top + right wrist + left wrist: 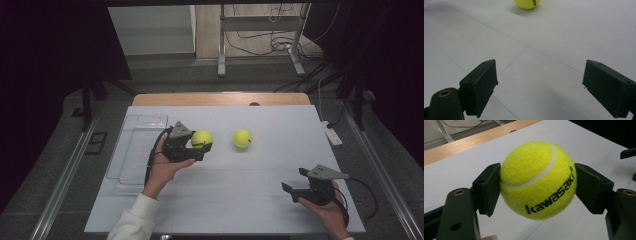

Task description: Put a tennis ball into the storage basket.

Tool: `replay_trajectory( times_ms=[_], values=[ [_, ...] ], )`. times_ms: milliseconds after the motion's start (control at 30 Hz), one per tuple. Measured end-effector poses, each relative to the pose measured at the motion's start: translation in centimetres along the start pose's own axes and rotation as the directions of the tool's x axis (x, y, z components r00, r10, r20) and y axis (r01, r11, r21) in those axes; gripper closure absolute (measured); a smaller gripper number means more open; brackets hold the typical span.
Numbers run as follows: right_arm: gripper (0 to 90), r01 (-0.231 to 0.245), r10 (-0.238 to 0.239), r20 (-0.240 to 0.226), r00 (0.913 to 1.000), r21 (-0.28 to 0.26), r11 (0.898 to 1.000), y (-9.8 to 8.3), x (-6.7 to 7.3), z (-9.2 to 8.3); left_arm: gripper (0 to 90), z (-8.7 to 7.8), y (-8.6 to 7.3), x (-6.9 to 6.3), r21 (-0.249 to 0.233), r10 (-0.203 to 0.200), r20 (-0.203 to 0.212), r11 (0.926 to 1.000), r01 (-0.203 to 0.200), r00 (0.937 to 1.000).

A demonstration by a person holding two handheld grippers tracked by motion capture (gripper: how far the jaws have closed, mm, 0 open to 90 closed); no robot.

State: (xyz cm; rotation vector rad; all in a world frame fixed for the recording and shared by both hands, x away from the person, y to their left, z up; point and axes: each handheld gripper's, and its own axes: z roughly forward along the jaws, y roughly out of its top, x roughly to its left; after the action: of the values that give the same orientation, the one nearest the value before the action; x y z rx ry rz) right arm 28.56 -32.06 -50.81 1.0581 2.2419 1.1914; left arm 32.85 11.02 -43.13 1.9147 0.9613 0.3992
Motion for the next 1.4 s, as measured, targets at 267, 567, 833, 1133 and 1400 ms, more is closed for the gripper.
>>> replay_trajectory(
  times_ms=[267,567,833,1133,1400],
  values=[
    [12.6,-0.006,0.006,0.003,1.0,-0.003,1.0,0.1,0.0,-0.1,26.8,-0.6,0.1,0.7,-0.022,-0.018,-0.008,0.9996,0.018,0.9998],
    [12.6,-0.013,0.013,0.004,0.9999,-0.007,1.0,0.0,-0.1,-0.1,26.8,-0.9,-0.1,1.9,-0.028,-0.04,-0.029,0.9988,0.039,0.9988],
    [12.6,-0.015,0.016,0.004,0.9999,-0.005,1.0,0.0,-0.2,0.0,26.8,-1.5,-0.1,2.9,-0.05,-0.062,-0.047,0.997,0.06,0.997],
    [12.6,-0.017,0.017,0.011,0.9998,-0.004,1.0,-0.2,-0.2,-0.3,26.8,-2.3,0.0,3.5,-0.069,-0.081,-0.063,0.9947,0.077,0.9947],
    [12.6,-0.015,0.015,0.005,0.9999,-0.008,1.0,-0.1,-0.2,-0.2,26.8,-2.7,-0.1,4.1,-0.073,-0.094,-0.076,0.9934,0.088,0.9927]
  ],
)
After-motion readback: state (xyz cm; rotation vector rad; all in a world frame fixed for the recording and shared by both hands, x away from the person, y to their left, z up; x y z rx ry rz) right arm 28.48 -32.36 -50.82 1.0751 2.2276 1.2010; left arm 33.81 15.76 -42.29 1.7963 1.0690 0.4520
